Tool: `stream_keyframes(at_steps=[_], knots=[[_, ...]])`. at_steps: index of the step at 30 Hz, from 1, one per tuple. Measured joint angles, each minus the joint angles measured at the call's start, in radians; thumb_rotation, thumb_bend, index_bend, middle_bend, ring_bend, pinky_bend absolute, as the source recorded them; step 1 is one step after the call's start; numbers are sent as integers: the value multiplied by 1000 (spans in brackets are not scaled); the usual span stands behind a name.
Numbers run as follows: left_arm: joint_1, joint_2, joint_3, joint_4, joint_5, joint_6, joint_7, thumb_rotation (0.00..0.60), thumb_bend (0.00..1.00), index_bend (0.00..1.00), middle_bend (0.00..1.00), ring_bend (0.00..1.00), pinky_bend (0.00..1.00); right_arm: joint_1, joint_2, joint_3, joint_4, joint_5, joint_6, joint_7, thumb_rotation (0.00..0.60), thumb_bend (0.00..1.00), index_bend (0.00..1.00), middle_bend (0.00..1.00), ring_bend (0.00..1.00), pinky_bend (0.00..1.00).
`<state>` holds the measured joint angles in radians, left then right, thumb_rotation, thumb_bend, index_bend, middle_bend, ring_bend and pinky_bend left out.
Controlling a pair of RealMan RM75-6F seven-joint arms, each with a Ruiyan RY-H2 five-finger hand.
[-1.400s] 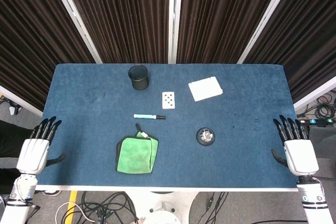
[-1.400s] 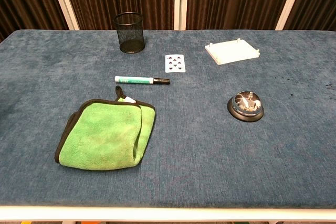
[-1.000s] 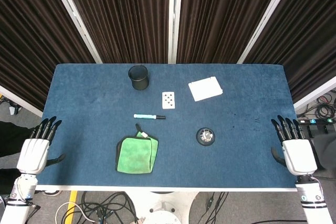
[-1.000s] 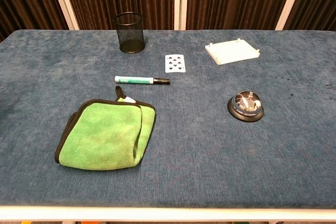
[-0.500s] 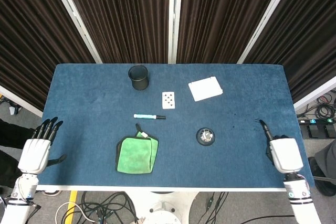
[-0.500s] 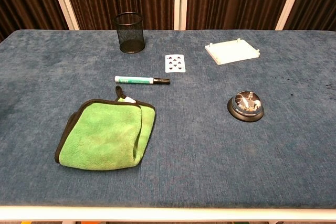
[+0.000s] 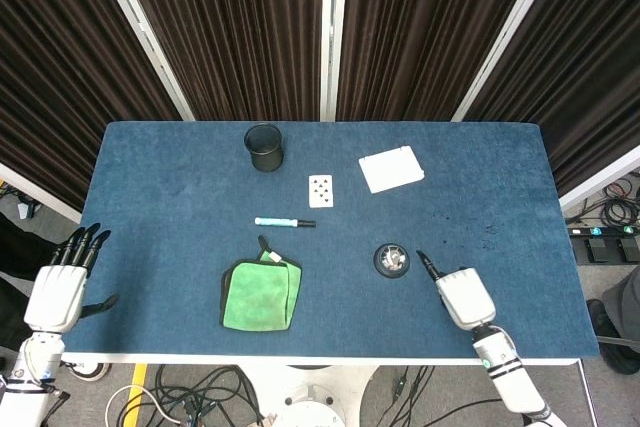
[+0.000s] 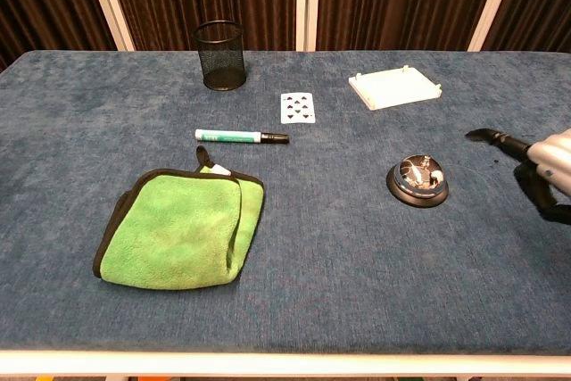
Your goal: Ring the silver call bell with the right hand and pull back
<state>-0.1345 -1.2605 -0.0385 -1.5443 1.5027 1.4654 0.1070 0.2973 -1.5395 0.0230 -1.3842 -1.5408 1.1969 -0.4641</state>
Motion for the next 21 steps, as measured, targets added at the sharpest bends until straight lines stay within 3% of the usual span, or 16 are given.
stream_keyframes(at_steps=[21], knots=[[6, 17, 1, 30, -10, -6, -41, 600, 27, 90, 11, 0, 162, 63, -79, 11, 17, 83, -82, -83, 600, 1000, 0, 906, 826, 709]])
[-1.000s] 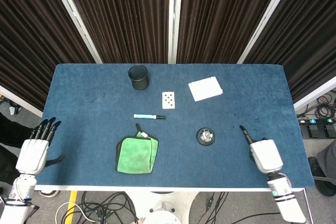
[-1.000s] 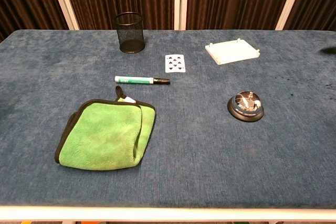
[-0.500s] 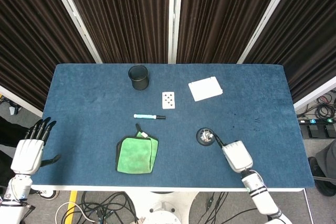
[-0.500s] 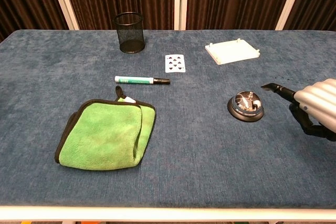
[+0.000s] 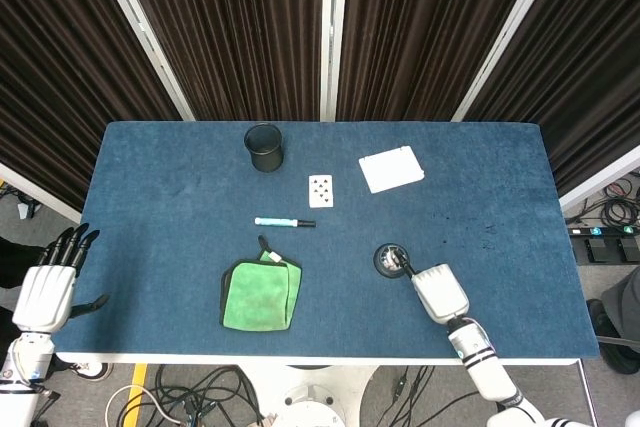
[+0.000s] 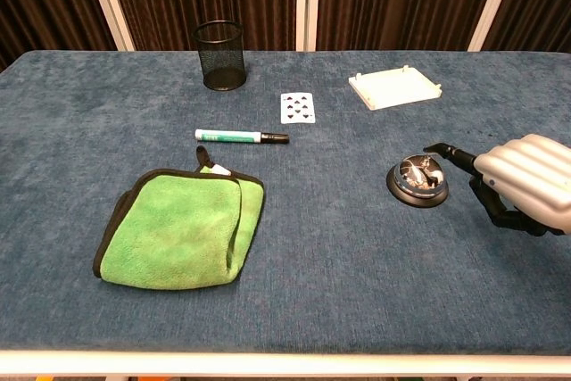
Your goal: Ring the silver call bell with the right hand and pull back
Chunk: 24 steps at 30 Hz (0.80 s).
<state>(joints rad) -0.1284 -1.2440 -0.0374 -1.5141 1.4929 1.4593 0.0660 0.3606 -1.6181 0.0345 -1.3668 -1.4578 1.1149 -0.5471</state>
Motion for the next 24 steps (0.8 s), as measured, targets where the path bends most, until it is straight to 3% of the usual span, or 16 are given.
stream_keyframes(at_steps=[7, 16, 24], knots=[[2, 1, 1, 5, 2, 3, -7, 600, 27, 90, 11, 0, 162, 3, -16, -9, 27, 41, -29, -14, 600, 1000, 0, 906, 826, 709], [-1, -2, 1, 3, 8, 2, -5, 600, 26, 90, 11, 0, 162, 2, 6, -11, -11, -8, 42, 9, 600, 1000, 0, 906, 826, 709], [3, -2, 0, 7, 5, 5, -14, 600, 26, 90, 11, 0, 162, 8, -14, -24, 22, 48, -22, -16, 600, 1000, 0, 906, 826, 709]])
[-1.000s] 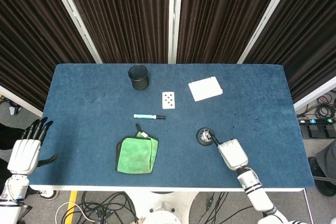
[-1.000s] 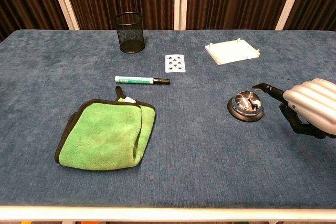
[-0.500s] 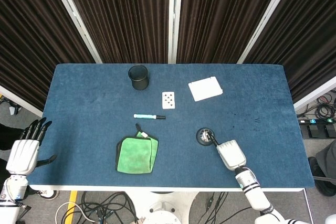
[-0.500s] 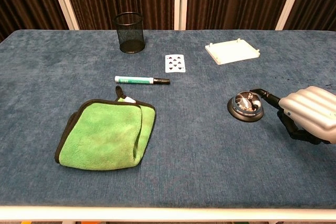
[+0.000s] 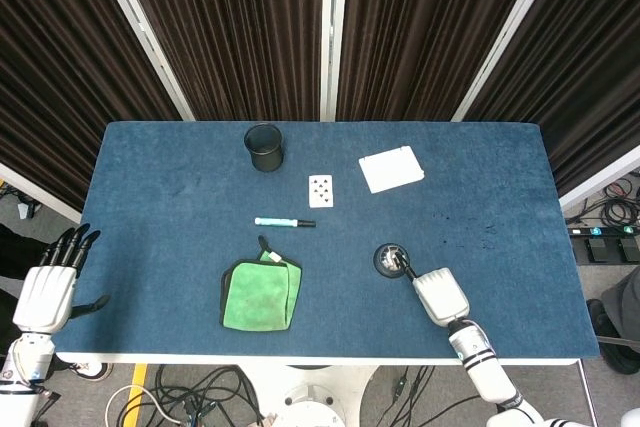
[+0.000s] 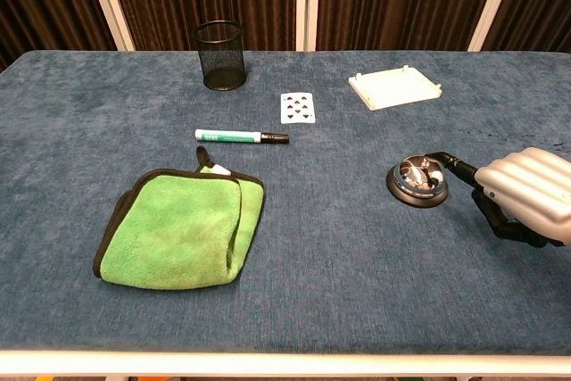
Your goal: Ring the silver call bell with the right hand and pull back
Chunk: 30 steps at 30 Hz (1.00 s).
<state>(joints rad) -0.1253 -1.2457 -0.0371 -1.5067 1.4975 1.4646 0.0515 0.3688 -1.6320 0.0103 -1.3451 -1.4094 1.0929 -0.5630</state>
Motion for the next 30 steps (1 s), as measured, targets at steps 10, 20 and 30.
stream_keyframes(at_steps=[10, 20, 30], knots=[[7, 1, 8, 1, 18, 15, -6, 600, 27, 90, 11, 0, 162, -20, 77, 18, -89, -60, 138, 46, 600, 1000, 0, 906, 826, 709], [-10, -13, 1, -36, 18, -3, 44, 600, 27, 90, 11, 0, 162, -113, 279, 60, -162, -157, 428, 273, 600, 413, 0, 355, 236, 251], [-22, -31, -1, -70, 26, -8, 93, 600, 27, 90, 11, 0, 163, -198, 458, 83, -242, 8, 386, 350, 600, 0, 0, 0, 0, 0]])
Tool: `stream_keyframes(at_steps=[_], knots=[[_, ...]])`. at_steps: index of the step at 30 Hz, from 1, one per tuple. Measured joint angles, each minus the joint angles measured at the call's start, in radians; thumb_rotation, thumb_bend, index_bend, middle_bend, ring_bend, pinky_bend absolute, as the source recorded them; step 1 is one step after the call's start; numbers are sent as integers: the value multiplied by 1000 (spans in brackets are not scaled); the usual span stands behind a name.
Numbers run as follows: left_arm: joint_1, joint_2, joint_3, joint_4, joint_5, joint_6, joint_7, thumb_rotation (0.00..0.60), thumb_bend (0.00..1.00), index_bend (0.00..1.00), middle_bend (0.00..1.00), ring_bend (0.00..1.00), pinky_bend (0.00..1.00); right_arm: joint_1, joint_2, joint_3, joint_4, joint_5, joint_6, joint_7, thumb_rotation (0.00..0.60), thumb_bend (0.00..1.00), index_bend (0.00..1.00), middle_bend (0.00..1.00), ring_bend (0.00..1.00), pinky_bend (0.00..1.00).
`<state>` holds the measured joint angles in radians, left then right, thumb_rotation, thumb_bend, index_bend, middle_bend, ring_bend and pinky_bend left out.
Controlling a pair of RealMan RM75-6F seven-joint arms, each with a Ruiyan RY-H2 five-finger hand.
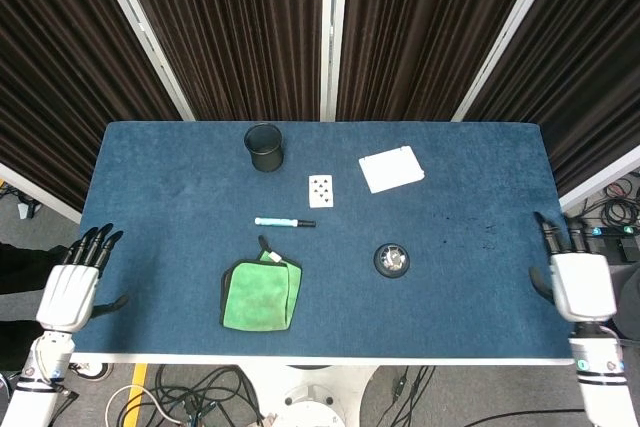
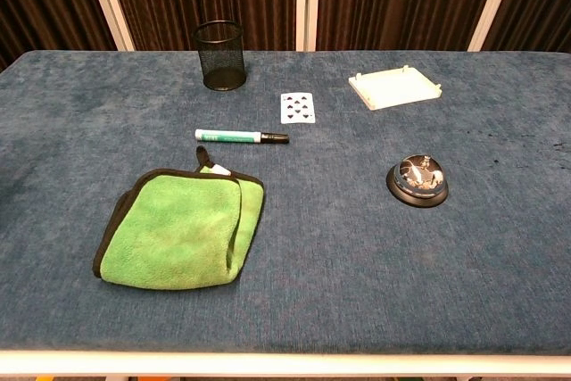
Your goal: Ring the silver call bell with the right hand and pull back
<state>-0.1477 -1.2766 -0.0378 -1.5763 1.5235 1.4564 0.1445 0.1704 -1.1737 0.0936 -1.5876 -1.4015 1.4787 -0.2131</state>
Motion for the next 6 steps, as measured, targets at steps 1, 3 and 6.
stream_keyframes(at_steps=[1, 3, 6], knots=[[-1, 1, -1, -4, -1, 0, 3, 600, 27, 90, 11, 0, 163, -5, 6, 2, -5, 4, 1, 3, 600, 0, 0, 0, 0, 0], [-2, 5, -4, -13, -5, -2, 14, 600, 26, 91, 11, 0, 163, -12, 15, 6, -15, 6, 4, 8, 600, 0, 0, 0, 0, 0], [-7, 9, -10, -23, -15, -8, 28, 600, 27, 90, 11, 0, 162, -13, 15, 7, -18, 6, -2, 10, 600, 0, 0, 0, 0, 0]])
